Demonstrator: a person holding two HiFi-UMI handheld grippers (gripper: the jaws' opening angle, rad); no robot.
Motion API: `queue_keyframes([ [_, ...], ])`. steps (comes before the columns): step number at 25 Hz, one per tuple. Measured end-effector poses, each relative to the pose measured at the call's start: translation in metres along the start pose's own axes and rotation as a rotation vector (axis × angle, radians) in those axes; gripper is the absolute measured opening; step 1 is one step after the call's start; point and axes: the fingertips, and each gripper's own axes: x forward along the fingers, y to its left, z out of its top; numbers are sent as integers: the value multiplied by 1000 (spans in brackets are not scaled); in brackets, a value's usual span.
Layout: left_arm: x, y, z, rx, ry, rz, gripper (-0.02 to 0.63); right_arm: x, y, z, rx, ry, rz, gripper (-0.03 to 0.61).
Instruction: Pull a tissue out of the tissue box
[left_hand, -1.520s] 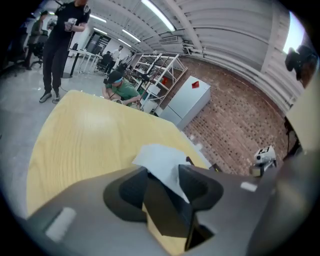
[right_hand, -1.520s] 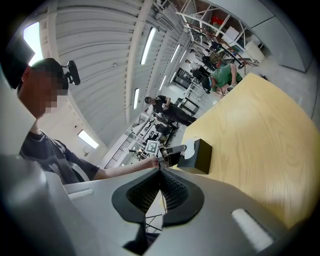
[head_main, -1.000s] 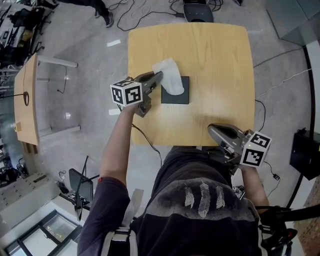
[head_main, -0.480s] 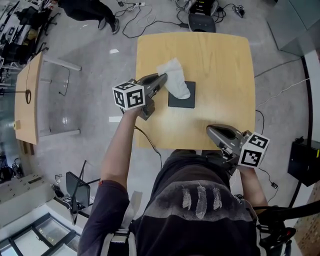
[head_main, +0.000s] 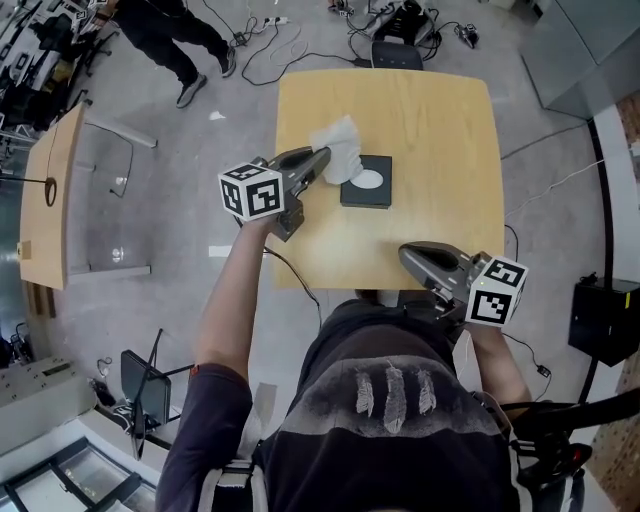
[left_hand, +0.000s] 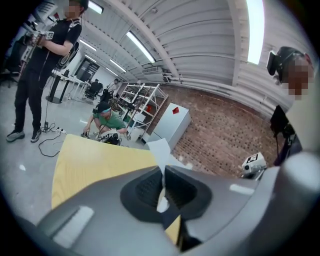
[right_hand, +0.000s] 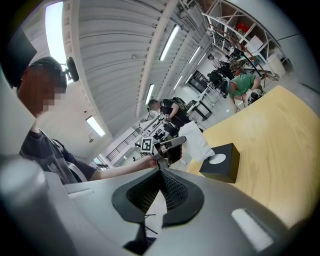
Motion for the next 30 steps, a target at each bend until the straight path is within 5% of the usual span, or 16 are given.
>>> queue_keyframes([
  [14, -18, -70, -9, 22, -25, -101, 3, -25, 21, -23, -34, 15, -15, -3],
  [22, 37, -161, -25, 63, 57, -116, 3, -122, 11, -32, -25, -65, 22, -3],
  [30, 110, -248, -62, 20, 124, -100, 3, -244, -11, -36, 17, -159, 65, -3],
])
